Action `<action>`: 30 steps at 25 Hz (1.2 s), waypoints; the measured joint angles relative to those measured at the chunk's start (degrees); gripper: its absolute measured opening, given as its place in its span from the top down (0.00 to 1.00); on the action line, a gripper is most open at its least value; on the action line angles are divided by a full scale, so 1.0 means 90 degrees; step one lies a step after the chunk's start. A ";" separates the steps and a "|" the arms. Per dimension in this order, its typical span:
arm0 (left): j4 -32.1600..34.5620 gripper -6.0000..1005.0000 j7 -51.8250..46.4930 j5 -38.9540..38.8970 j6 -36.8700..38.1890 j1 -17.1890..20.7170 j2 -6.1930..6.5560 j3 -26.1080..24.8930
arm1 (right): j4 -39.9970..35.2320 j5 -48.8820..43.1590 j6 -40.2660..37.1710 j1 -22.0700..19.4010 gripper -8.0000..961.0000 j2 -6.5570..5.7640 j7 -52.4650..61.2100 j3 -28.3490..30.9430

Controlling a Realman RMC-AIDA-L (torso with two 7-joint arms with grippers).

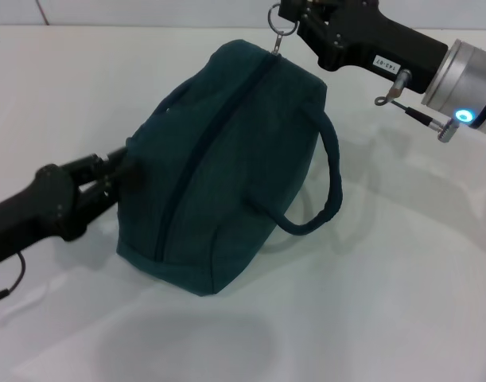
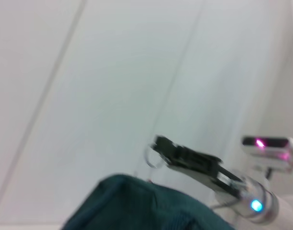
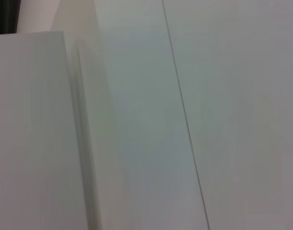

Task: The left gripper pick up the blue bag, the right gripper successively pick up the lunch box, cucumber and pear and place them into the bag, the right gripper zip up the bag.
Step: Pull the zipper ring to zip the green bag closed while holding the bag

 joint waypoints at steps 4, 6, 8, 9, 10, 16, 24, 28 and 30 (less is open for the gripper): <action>0.0057 0.78 -0.0252 -0.0063 -0.0025 -0.0125 -0.0009 -0.0180 | 0.0024 0.0004 0.0008 0.0026 0.98 0.0000 -0.0002 0.0019; 0.0191 0.71 -0.0355 -0.0069 -0.0065 -0.0247 -0.0021 -0.0178 | 0.0030 0.0005 0.0013 0.0029 0.98 0.0000 -0.0006 0.0023; 0.0410 0.63 -0.0478 -0.0066 -0.0127 -0.0365 -0.0053 -0.0168 | 0.0028 0.0006 0.0012 0.0008 0.98 0.0000 -0.0007 0.0029; 0.0649 0.60 -0.0661 -0.0049 -0.0186 -0.0490 -0.0080 -0.0150 | 0.0028 0.0007 0.0012 0.0007 0.98 0.0000 -0.0007 0.0029; 0.0773 0.57 -0.0759 -0.0032 -0.0212 -0.0542 -0.0081 -0.0142 | 0.0031 0.0012 0.0012 0.0005 0.98 0.0000 -0.0006 0.0029; 0.2369 0.37 -0.2208 0.0288 -0.0447 -0.1104 -0.0114 0.0130 | 0.0047 0.0079 0.0047 -0.0011 0.98 0.0000 -0.0011 0.0014; 0.5676 0.21 -0.5102 0.0755 -0.1666 -0.1163 -0.0144 0.2584 | 0.0052 0.0221 0.0144 -0.0034 0.98 0.0000 -0.0054 0.0037; 0.7213 0.21 -0.6542 0.1548 -0.1929 -0.1166 -0.0146 0.3813 | 0.0057 0.0241 0.0149 -0.0037 0.98 0.0000 -0.0057 0.0041; 0.7803 0.21 -0.7149 0.1758 -0.1923 -0.1185 -0.0137 0.4421 | 0.0056 0.0241 0.0149 -0.0038 0.98 0.0000 -0.0049 0.0042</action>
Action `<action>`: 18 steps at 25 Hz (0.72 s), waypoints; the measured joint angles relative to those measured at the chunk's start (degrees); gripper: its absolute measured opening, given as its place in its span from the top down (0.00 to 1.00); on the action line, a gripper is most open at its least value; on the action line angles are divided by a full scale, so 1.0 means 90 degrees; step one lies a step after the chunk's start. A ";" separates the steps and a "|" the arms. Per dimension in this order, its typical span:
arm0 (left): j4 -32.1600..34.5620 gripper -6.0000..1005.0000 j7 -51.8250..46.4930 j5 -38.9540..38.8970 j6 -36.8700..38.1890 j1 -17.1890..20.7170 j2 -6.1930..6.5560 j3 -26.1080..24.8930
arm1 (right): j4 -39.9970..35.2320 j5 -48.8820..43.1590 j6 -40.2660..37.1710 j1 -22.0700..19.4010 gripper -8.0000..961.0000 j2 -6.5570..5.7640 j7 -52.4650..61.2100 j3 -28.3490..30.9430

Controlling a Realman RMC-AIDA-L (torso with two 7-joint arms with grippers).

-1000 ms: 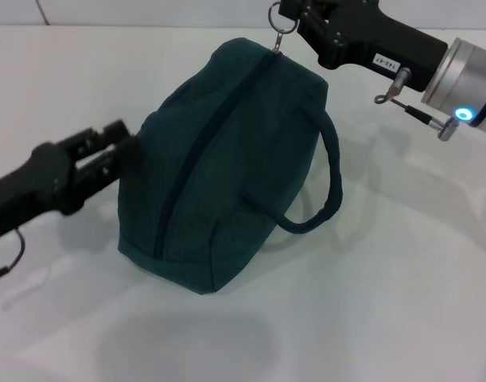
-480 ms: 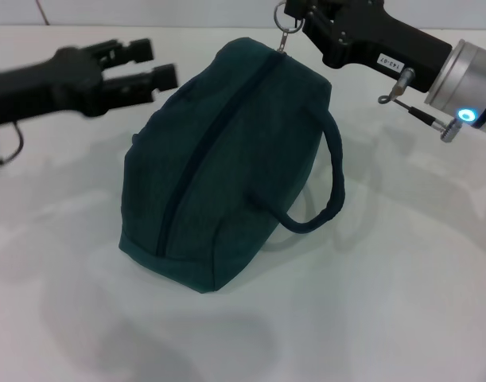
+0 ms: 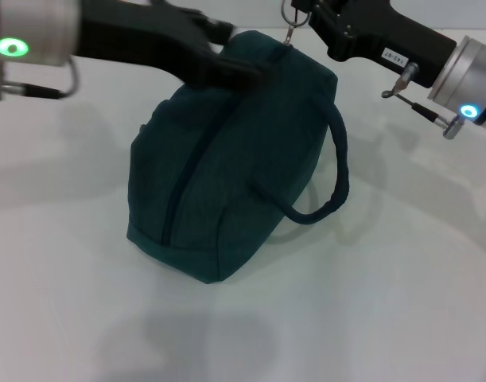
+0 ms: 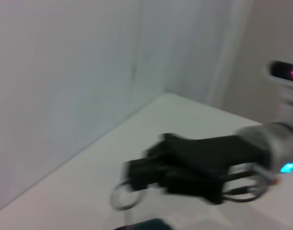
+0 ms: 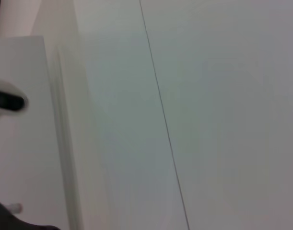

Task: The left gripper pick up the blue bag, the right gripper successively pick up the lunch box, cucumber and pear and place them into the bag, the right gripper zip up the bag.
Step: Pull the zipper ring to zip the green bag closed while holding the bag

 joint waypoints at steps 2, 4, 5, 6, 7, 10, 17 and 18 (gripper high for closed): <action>0.0395 0.21 -0.0360 0.0076 0.0018 0.0002 0.0007 0.0351 | 0.0000 0.0000 0.0000 -0.0003 0.98 0.0000 0.0015 -0.0002; 0.0651 0.21 -0.0594 0.0236 0.0007 0.0015 -0.0008 0.0560 | 0.0000 0.0000 -0.0002 -0.0009 0.98 0.0000 0.0027 -0.0012; 0.0701 0.21 -0.0647 0.0297 -0.0002 0.0019 -0.0011 0.0612 | 0.0000 0.0000 -0.0006 -0.0012 0.98 0.0000 0.0031 -0.0017; 0.0722 0.21 -0.0667 0.0398 -0.0033 0.0027 -0.0015 0.0714 | 0.0000 0.0000 -0.0019 -0.0016 0.98 0.0000 0.0034 -0.0018; 0.0716 0.21 -0.0683 0.0469 -0.0066 0.0027 -0.0015 0.0765 | 0.0000 0.0000 -0.0035 -0.0020 0.98 0.0000 0.0037 -0.0019; 0.0648 0.21 -0.0794 0.0870 -0.0253 0.0031 -0.0018 0.0902 | 0.0000 0.0000 -0.0064 -0.0057 0.98 0.0000 0.0048 -0.0033; 0.0429 0.23 -0.0894 0.1169 -0.0404 0.0045 -0.0022 0.1033 | -0.0009 0.0000 -0.0086 -0.0100 0.98 0.0000 0.0055 -0.0050; 0.0429 0.23 -0.0894 0.1169 -0.0404 0.0045 -0.0022 0.1033 | -0.0009 0.0000 -0.0086 -0.0100 0.98 0.0000 0.0055 -0.0050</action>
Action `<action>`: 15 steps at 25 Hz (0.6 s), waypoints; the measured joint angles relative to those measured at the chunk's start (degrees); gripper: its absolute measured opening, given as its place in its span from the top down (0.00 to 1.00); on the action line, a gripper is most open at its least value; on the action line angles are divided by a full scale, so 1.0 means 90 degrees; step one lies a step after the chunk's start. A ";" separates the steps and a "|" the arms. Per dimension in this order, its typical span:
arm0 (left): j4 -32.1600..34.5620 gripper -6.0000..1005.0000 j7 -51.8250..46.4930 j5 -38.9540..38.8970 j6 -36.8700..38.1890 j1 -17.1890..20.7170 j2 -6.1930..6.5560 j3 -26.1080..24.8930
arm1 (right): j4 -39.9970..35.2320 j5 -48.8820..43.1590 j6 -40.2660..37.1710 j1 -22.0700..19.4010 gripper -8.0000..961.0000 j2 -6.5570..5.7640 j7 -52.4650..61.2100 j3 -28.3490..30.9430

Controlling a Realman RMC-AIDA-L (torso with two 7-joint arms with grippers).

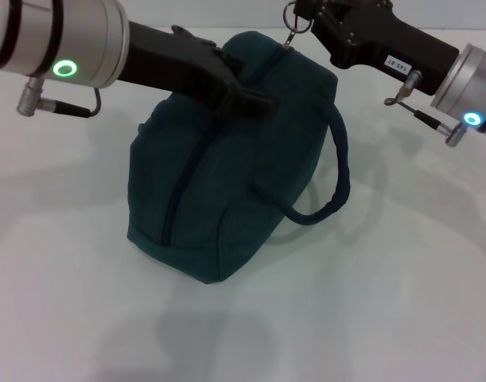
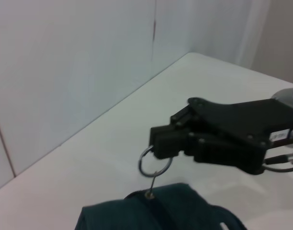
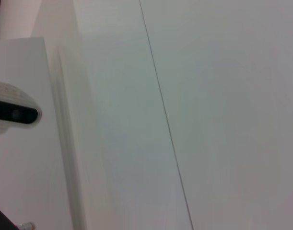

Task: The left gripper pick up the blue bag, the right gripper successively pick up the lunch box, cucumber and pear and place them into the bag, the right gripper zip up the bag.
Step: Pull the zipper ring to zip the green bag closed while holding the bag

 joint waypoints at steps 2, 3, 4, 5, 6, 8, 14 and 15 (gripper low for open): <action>-0.0084 0.23 0.0000 0.0018 -0.0041 0.0037 0.0001 -0.0011 | 0.0000 -0.0001 -0.0004 -0.0001 0.98 0.0000 0.0001 0.0000; -0.0084 0.24 0.0046 0.0018 -0.0060 0.0067 0.0001 -0.0010 | 0.0000 -0.0001 -0.0004 -0.0003 0.98 0.0000 0.0002 0.0000; -0.0065 0.27 0.0154 0.0015 -0.0101 0.0116 0.0002 0.0018 | 0.0000 -0.0001 -0.0005 -0.0005 0.98 0.0000 0.0002 0.0000; -0.0022 0.31 0.0322 0.0006 -0.0193 0.0203 0.0002 0.0079 | 0.0001 -0.0001 -0.0005 -0.0009 0.98 0.0000 0.0002 0.0000; 0.0020 0.35 0.0454 -0.0005 -0.0282 0.0283 0.0002 0.0140 | 0.0002 -0.0001 -0.0005 -0.0013 0.98 0.0000 0.0002 0.0000; 0.0112 0.42 0.0630 -0.0012 -0.0489 0.0442 0.0005 0.0292 | 0.0004 -0.0001 -0.0005 -0.0018 0.98 0.0000 0.0002 0.0000; 0.0147 0.63 0.0647 0.0022 -0.0594 0.0498 0.0016 0.0411 | 0.0007 0.0001 -0.0005 -0.0023 0.98 0.0000 0.0002 0.0000; 0.0142 0.67 0.0648 0.0026 -0.0595 0.0494 0.0015 0.0414 | 0.0008 0.0001 -0.0005 -0.0025 0.98 0.0000 0.0002 0.0002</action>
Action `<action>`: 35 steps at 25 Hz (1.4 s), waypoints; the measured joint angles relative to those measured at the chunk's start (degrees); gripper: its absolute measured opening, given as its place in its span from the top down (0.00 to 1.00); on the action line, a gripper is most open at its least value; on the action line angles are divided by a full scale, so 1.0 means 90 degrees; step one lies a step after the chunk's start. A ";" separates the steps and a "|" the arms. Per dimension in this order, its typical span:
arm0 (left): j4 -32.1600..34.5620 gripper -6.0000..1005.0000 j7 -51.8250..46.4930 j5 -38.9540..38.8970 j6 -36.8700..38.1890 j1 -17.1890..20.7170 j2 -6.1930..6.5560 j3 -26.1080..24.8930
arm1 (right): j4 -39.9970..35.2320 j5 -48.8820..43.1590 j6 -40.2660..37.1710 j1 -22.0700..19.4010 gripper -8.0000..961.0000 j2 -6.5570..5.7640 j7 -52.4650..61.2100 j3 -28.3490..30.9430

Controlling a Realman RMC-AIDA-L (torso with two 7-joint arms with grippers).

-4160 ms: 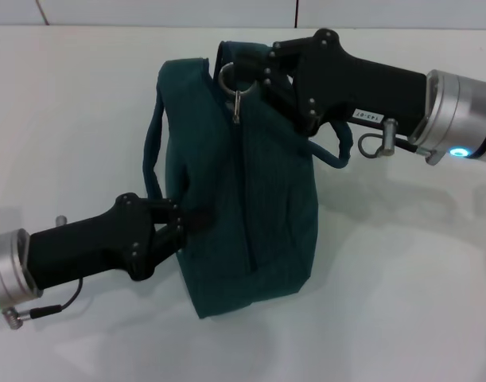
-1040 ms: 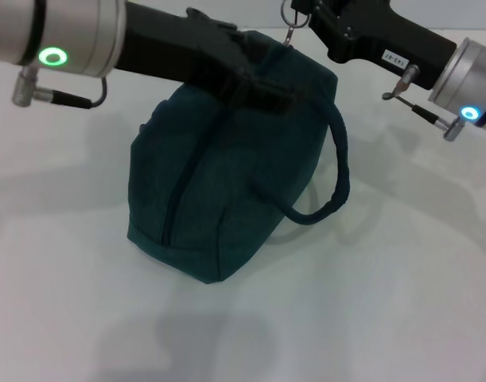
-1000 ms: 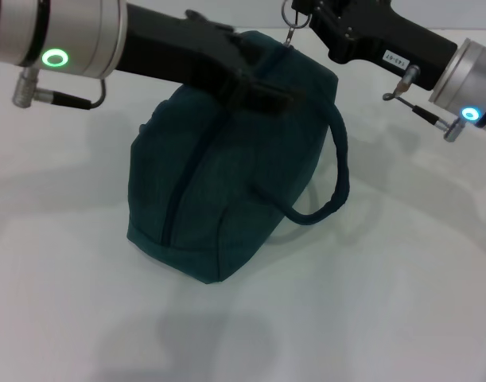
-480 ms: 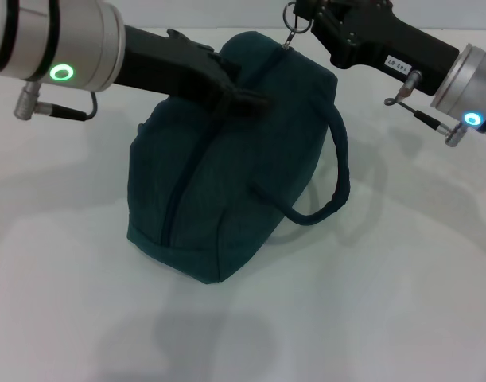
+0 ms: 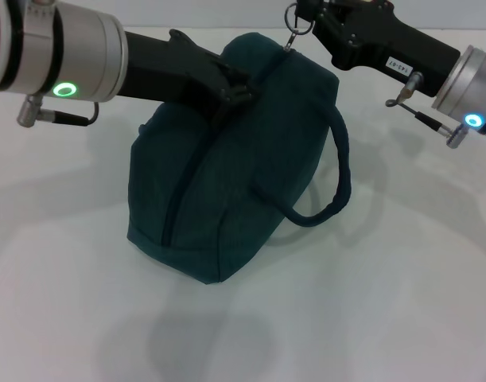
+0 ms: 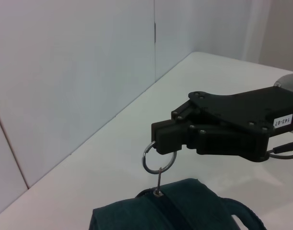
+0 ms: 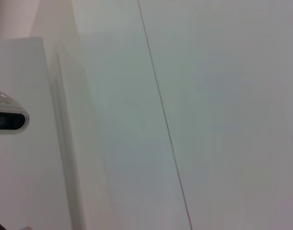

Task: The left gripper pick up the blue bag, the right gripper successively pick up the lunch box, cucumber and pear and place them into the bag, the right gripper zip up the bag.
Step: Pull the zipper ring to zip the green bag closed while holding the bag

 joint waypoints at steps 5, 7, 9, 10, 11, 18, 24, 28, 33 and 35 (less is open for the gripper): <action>-0.0007 0.87 0.0072 0.0004 -0.0004 -0.0005 0.0011 0.0014 | 0.0001 0.0020 0.0000 -0.0004 0.98 0.0000 0.0000 0.0004; -0.0010 0.89 0.0079 0.0005 -0.0006 -0.0007 0.0011 0.0016 | 0.0001 0.0058 0.0001 -0.0004 0.98 0.0000 0.0000 -0.0004; -0.0017 0.91 0.0090 0.0006 -0.0007 -0.0012 0.0010 0.0018 | 0.0001 0.0079 0.0001 -0.0009 0.98 0.0000 0.0000 -0.0011; -0.0025 0.92 0.0107 0.0008 -0.0007 -0.0015 0.0010 0.0019 | 0.0001 0.0081 0.0001 -0.0012 0.98 0.0000 0.0000 -0.0011; -0.0027 0.93 0.0109 0.0008 -0.0007 -0.0016 0.0010 0.0019 | 0.0001 0.0081 0.0001 -0.0015 0.98 0.0000 0.0000 -0.0012; -0.0062 0.94 0.0128 0.0020 0.0009 -0.0039 0.0008 0.0023 | 0.0004 0.0139 0.0086 -0.0038 0.98 0.0000 -0.0001 0.0020; -0.0057 0.96 0.0142 -0.0019 0.0031 -0.0038 0.0011 0.0018 | 0.0157 0.0322 0.0454 -0.0042 0.98 0.0001 -0.0030 0.0031; -0.0047 0.97 0.0147 -0.0034 0.0040 -0.0037 0.0015 -0.0008 | 0.0338 0.0370 0.0859 -0.0050 0.98 0.0000 -0.0010 0.0034; -0.0007 0.98 0.0148 -0.0051 0.0037 -0.0036 0.0016 -0.0024 | 0.0556 0.0430 0.1216 -0.0051 0.97 0.0000 0.0056 0.0005; -0.0004 0.97 0.0152 -0.0059 0.0029 -0.0037 0.0013 -0.0025 | 0.0630 0.0430 0.1313 -0.0047 0.97 0.0000 0.0091 -0.0008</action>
